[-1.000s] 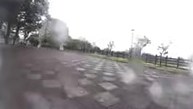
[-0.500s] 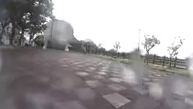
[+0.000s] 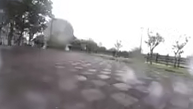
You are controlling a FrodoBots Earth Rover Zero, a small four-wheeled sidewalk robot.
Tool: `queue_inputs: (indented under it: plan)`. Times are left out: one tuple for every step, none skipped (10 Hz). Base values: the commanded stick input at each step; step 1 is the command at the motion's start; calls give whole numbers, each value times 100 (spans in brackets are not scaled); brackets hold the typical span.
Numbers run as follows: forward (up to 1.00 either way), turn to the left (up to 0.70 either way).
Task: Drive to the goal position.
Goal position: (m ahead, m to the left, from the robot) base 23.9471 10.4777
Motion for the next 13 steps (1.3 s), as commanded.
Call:
queue_inputs:
  plan:
    - [100, 0]
    - [100, 0]
    - [100, 0]
    - [100, 0]
    - [100, 4]
    - [100, 35]
    - [100, 40]
    - [100, 40]
    - [100, 40]
    - [100, 40]
    - [100, 40]
    - [100, 40]
    - [100, 40]
